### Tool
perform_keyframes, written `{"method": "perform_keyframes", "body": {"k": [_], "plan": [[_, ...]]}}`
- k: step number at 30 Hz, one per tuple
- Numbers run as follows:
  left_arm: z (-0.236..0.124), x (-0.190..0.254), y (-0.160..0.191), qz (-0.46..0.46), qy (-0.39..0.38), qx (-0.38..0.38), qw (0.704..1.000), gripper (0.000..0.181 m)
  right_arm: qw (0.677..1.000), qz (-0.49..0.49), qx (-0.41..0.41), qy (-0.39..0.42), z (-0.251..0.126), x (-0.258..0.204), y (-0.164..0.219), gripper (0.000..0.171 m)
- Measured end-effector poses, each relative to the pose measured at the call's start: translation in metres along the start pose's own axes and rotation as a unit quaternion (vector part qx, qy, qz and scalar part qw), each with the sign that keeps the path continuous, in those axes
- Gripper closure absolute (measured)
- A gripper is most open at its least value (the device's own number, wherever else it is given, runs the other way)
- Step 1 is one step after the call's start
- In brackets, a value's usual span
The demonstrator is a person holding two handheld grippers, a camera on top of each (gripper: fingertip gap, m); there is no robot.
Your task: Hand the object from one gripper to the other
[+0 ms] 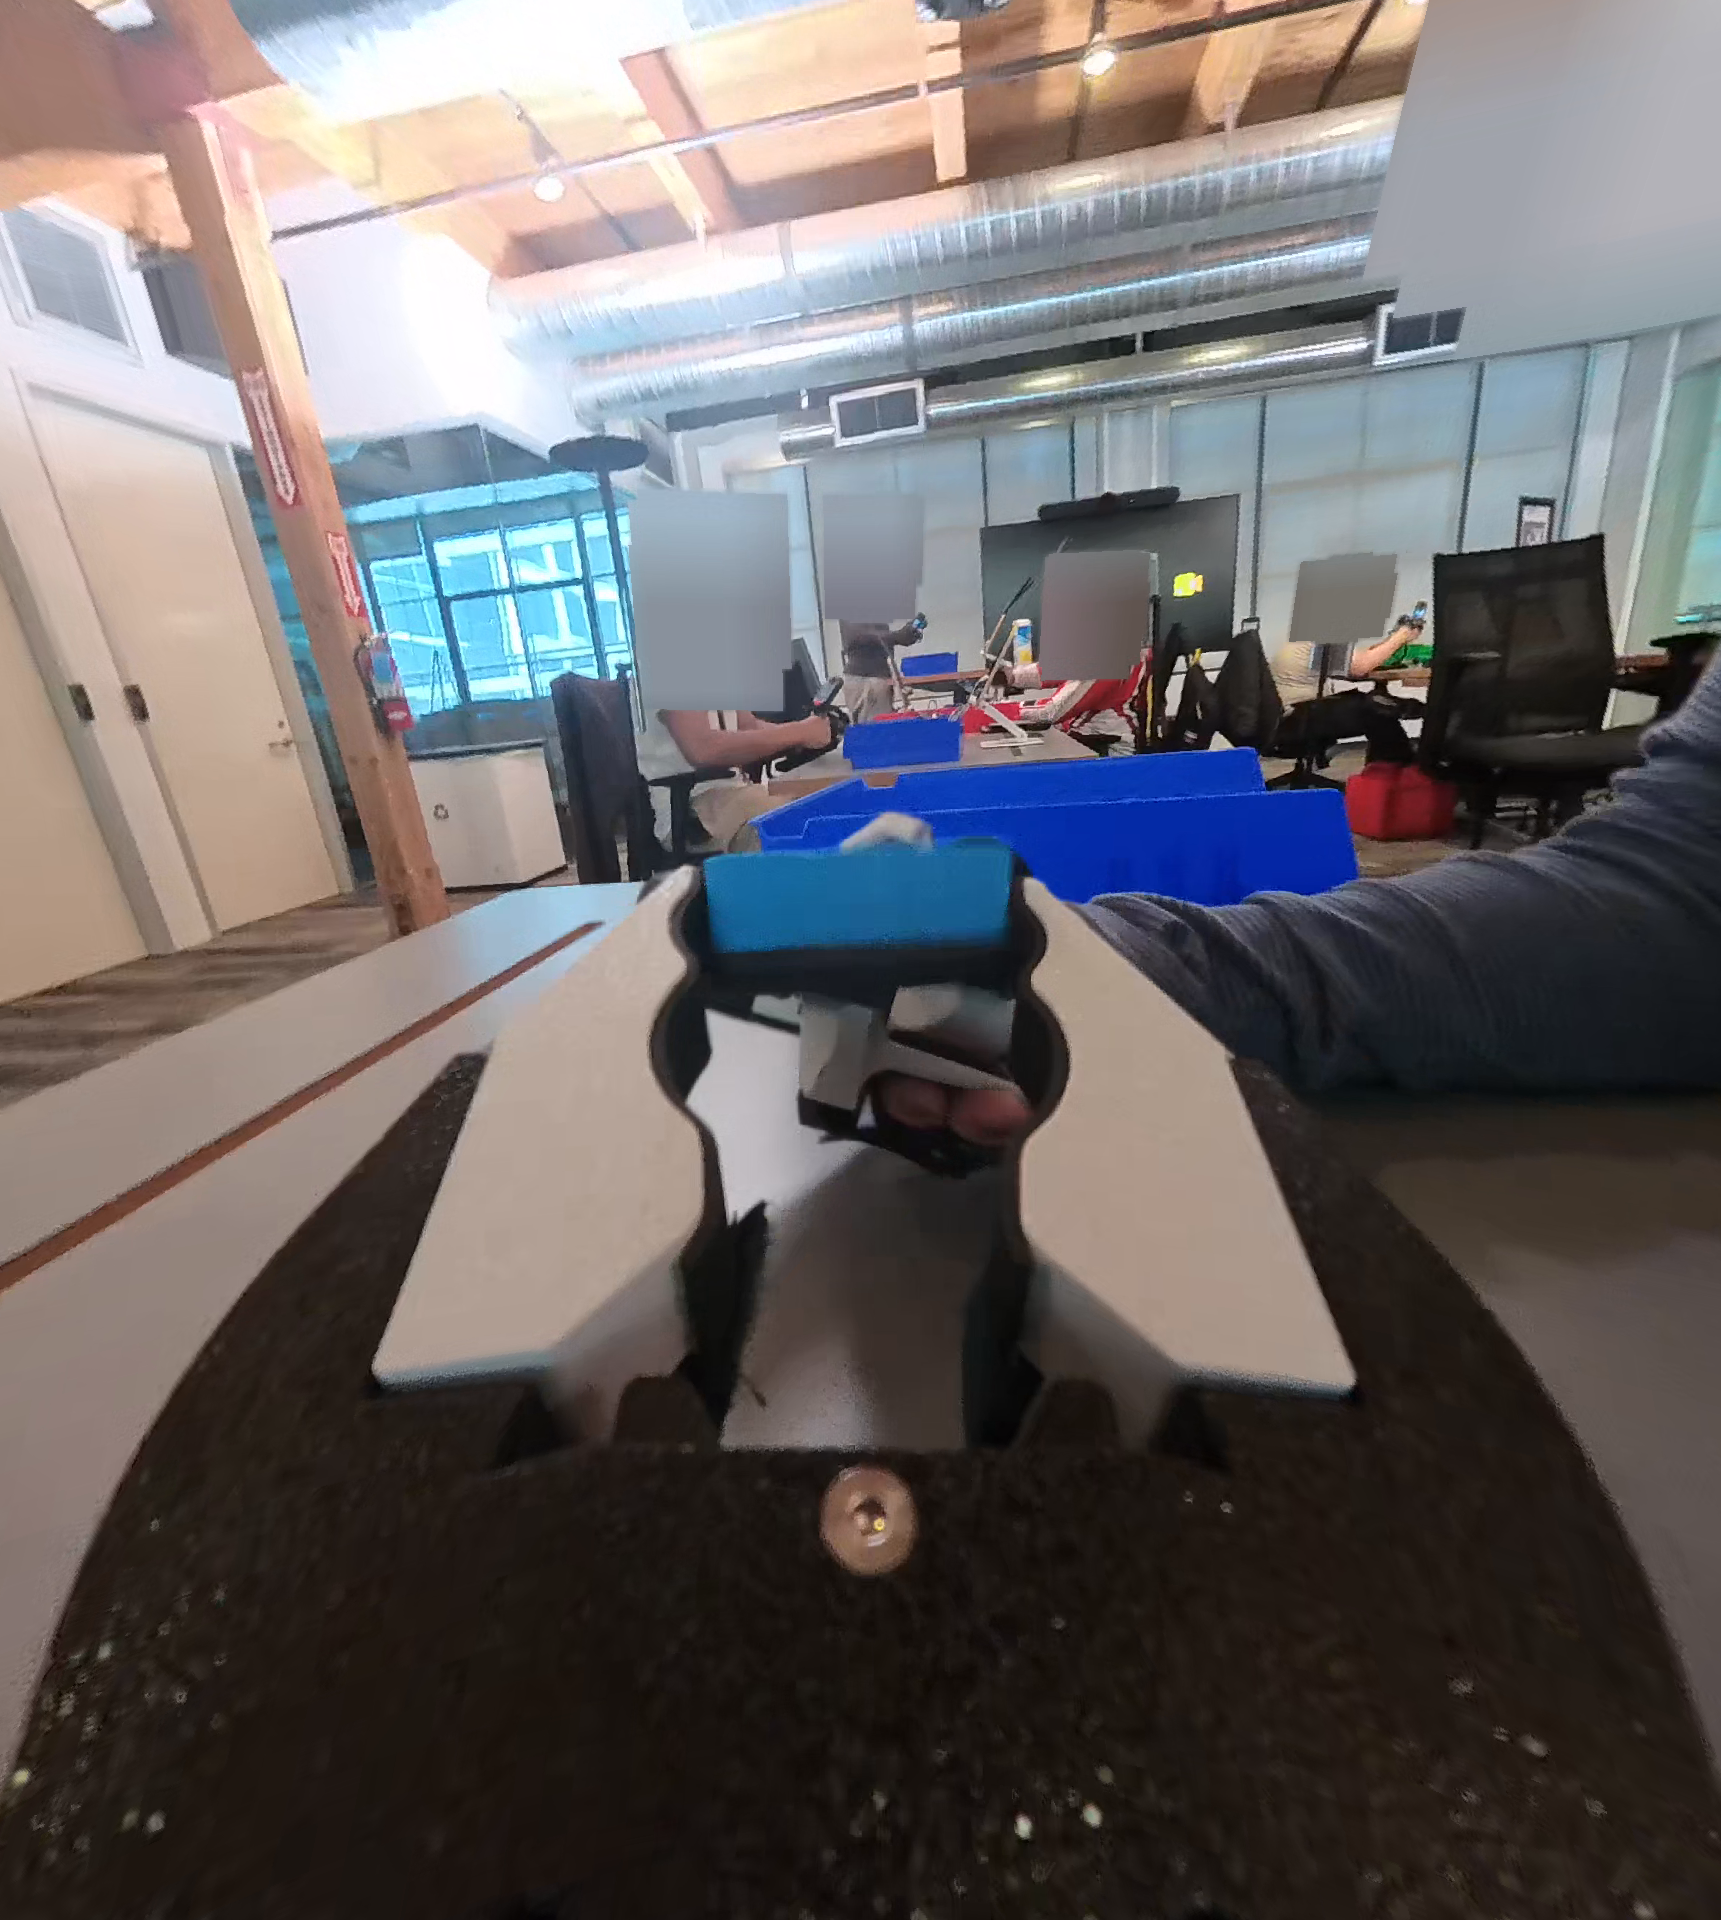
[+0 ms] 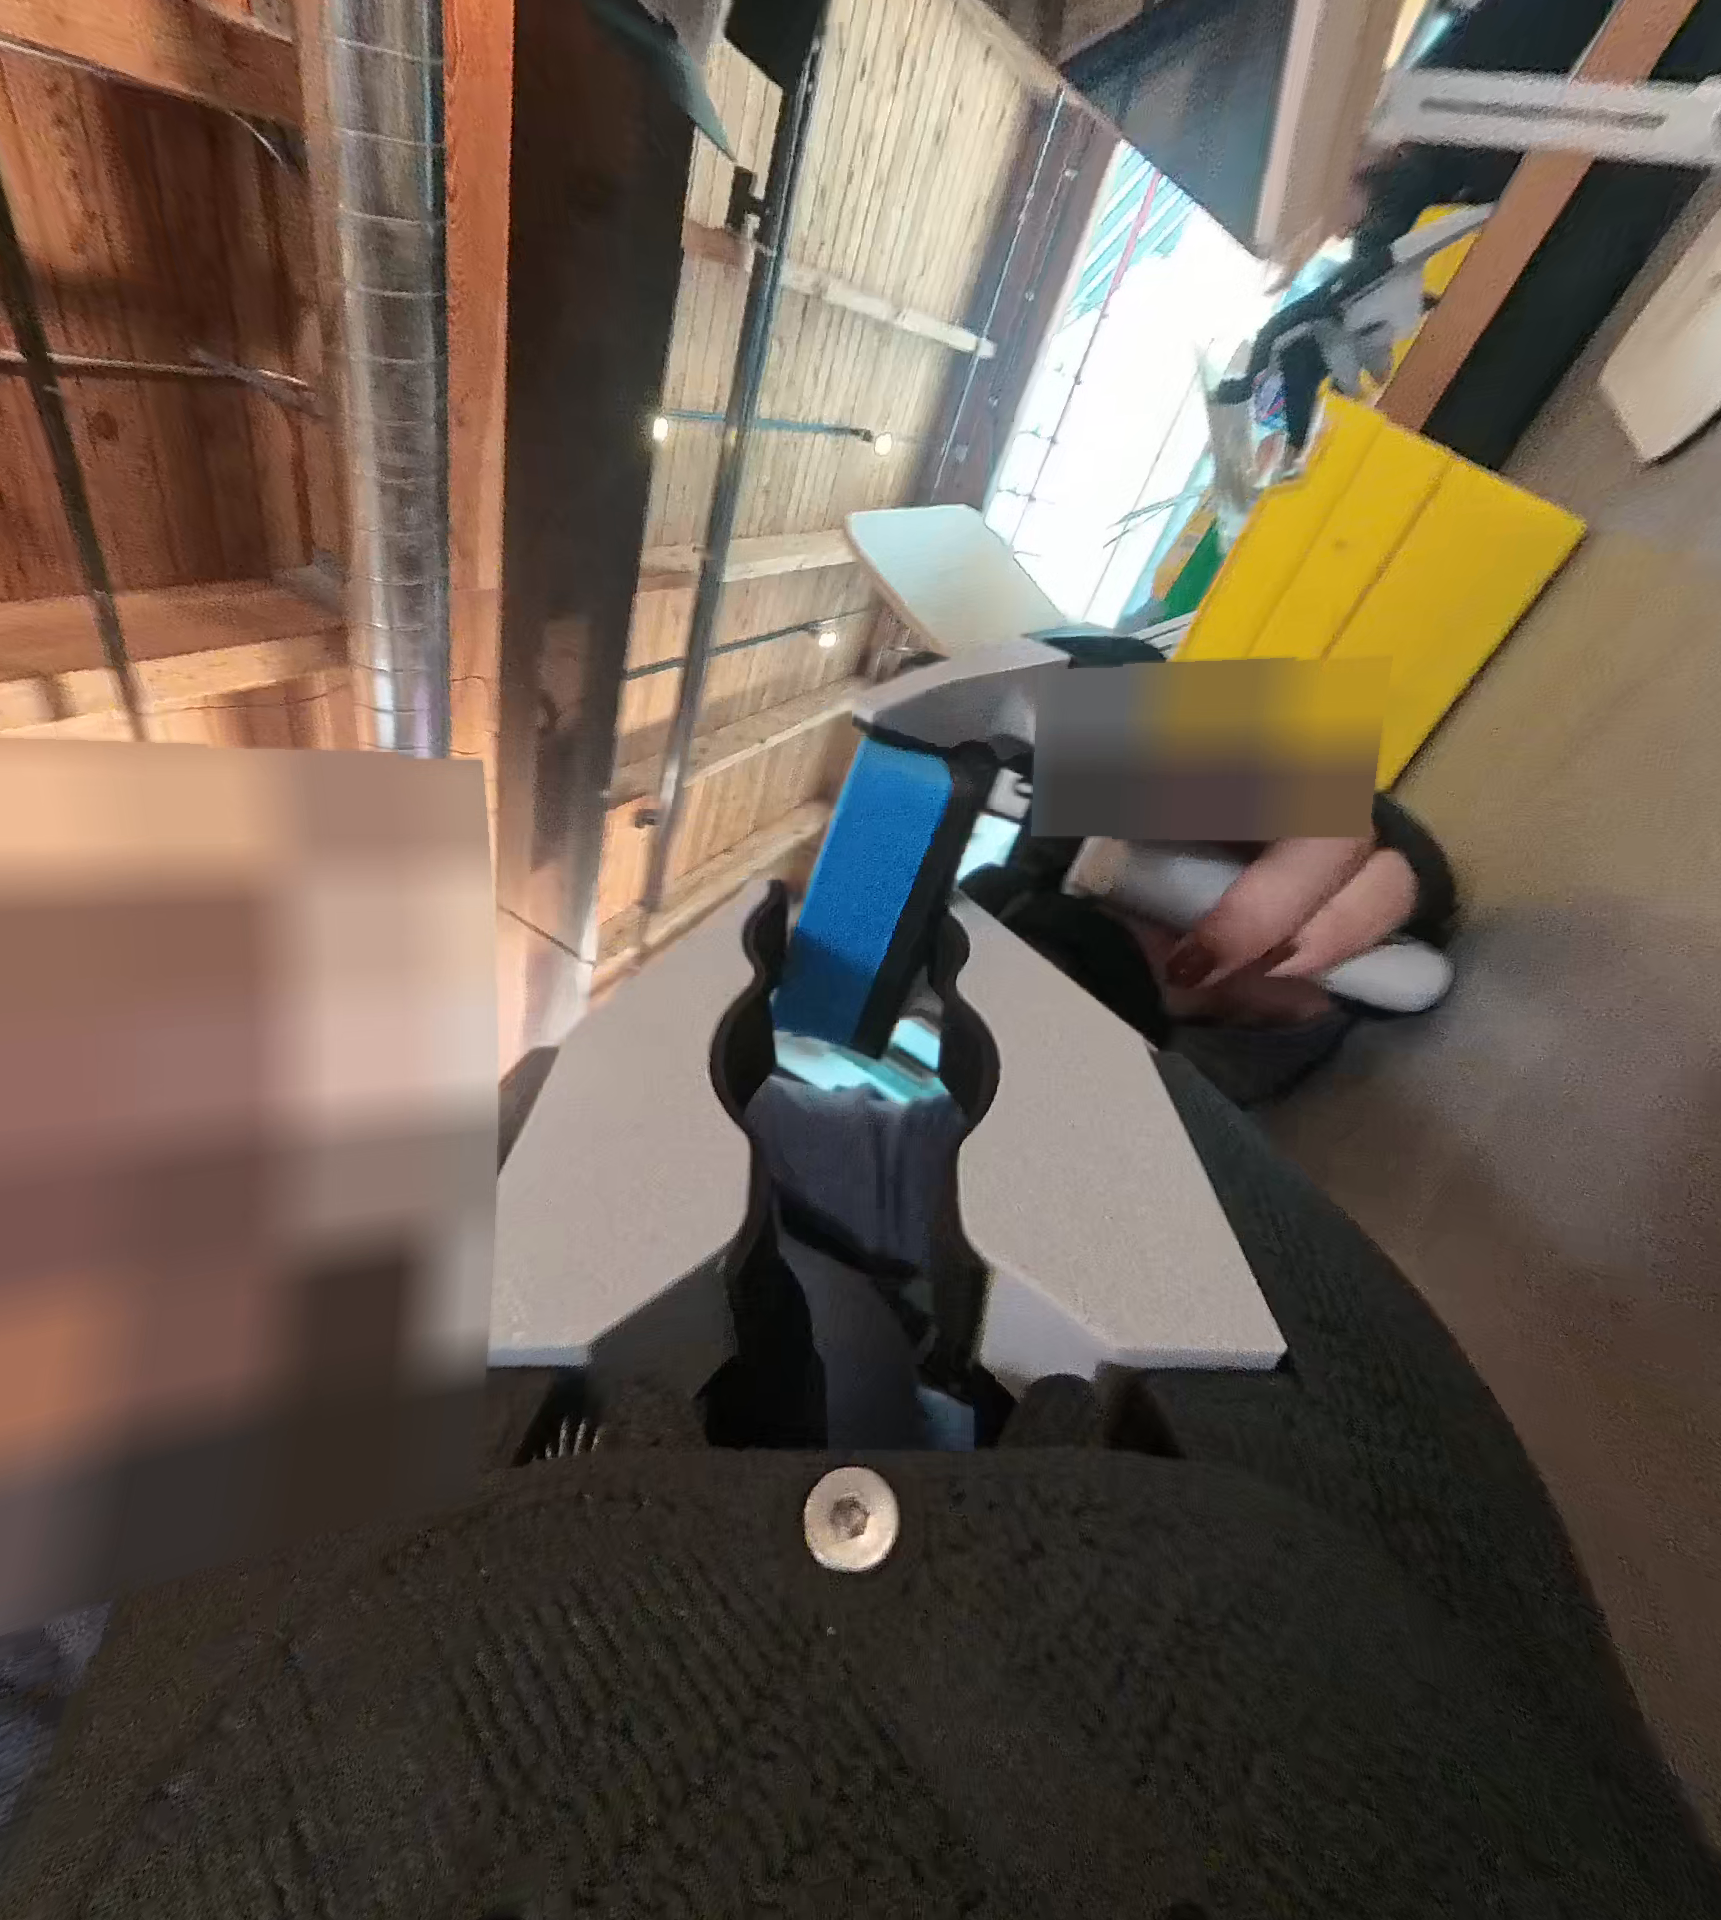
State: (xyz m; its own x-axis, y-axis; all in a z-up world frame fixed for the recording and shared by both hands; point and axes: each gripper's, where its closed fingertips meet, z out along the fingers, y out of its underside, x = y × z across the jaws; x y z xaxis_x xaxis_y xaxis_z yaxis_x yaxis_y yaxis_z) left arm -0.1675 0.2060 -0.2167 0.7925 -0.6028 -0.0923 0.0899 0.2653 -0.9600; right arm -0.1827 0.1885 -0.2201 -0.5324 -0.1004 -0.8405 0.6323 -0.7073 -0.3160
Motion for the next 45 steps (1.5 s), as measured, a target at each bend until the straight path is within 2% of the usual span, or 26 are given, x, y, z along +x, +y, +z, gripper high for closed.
{"method": "perform_keyframes", "body": {"k": [1, 3, 5, 6, 8, 10, 14, 16, 17, 18, 20, 23, 25, 30, 34, 36, 37, 40, 41, 43, 45], "plan": [[0.001, -0.003, 0.001, -0.020, -0.005, -0.005, 1.000, 0.125, 0.999, -0.028, 0.000, 0.021, -0.001, 0.004, -0.001, 0.147], [0.000, -0.011, 0.002, -0.094, -0.021, -0.002, 0.995, 0.108, 0.991, -0.109, -0.002, 0.079, -0.005, 0.014, -0.004, 0.149], [-0.004, -0.024, 0.000, -0.157, -0.032, 0.018, 0.987, 0.105, 0.968, -0.223, -0.007, 0.117, -0.009, 0.013, -0.008, 0.149], [-0.008, -0.029, -0.004, -0.176, -0.037, 0.036, 0.983, 0.106, 0.949, -0.287, -0.007, 0.131, -0.010, 0.010, -0.010, 0.149], [-0.015, -0.032, -0.012, -0.205, -0.023, 0.070, 0.976, 0.122, 0.907, -0.388, -0.018, 0.164, -0.013, 0.008, -0.012, 0.149], [-0.016, -0.028, -0.013, -0.228, 0.002, 0.074, 0.971, 0.131, 0.864, -0.471, -0.026, 0.175, -0.015, 0.004, -0.011, 0.150], [-0.007, -0.009, -0.003, -0.240, 0.055, 0.026, 0.969, 0.132, 0.830, -0.534, -0.034, 0.158, -0.013, -0.006, -0.005, 0.150], [-0.004, -0.001, -0.001, -0.241, 0.073, 0.011, 0.968, 0.140, 0.823, -0.544, -0.048, 0.157, -0.013, -0.004, 0.000, 0.150], [-0.004, 0.002, -0.001, -0.238, 0.081, 0.010, 0.968, 0.160, 0.824, -0.543, -0.051, 0.154, -0.012, -0.004, 0.001, 0.149], [-0.004, 0.002, -0.002, -0.229, 0.079, 0.012, 0.970, 0.162, 0.828, -0.537, -0.047, 0.153, -0.012, -0.004, 0.001, 0.150], [-0.005, -0.001, -0.005, -0.182, 0.053, 0.024, 0.981, 0.163, 0.860, -0.482, -0.025, 0.163, -0.013, -0.002, -0.007, 0.145], [-0.010, -0.004, -0.015, -0.068, 0.018, 0.064, 0.995, 0.164, 0.929, -0.339, 0.021, 0.146, -0.019, 0.000, -0.023, 0.102], [-0.009, -0.003, -0.013, -0.023, 0.005, 0.051, 0.998, 0.163, 0.956, -0.259, 0.031, 0.138, -0.025, 0.003, -0.027, 0.093], [-0.003, -0.007, 0.006, 0.120, -0.054, -0.026, 0.991, 0.163, 0.989, -0.129, 0.022, 0.062, -0.025, -0.006, -0.018, 0.092], [0.000, -0.007, 0.016, 0.218, -0.076, -0.076, 0.970, 0.163, 0.992, -0.094, 0.008, 0.080, -0.028, 0.005, -0.014, 0.096], [0.002, -0.004, 0.019, 0.232, -0.071, -0.084, 0.966, 0.163, 0.992, -0.097, 0.008, 0.083, -0.028, 0.005, -0.014, 0.108], [0.002, -0.004, 0.017, 0.228, -0.073, -0.080, 0.968, 0.163, 0.989, -0.112, 0.008, 0.093, -0.029, 0.007, -0.015, 0.117], [0.002, -0.007, 0.020, 0.162, -0.083, -0.093, 0.979, 0.160, 0.982, -0.153, 0.009, 0.108, -0.030, 0.007, -0.018, 0.118], [0.003, -0.008, 0.021, 0.108, -0.081, -0.100, 0.986, 0.152, 0.978, -0.178, 0.012, 0.109, -0.031, 0.004, -0.019, 0.118], [0.007, -0.009, 0.018, -0.016, -0.061, -0.081, 0.995, 0.115, 0.961, -0.248, 0.021, 0.120, -0.032, -0.002, -0.024, 0.119], [0.008, -0.010, 0.016, -0.139, -0.034, -0.058, 0.988, 0.096, 0.934, -0.331, 0.018, 0.136, -0.032, -0.007, -0.024, 0.119]]}}
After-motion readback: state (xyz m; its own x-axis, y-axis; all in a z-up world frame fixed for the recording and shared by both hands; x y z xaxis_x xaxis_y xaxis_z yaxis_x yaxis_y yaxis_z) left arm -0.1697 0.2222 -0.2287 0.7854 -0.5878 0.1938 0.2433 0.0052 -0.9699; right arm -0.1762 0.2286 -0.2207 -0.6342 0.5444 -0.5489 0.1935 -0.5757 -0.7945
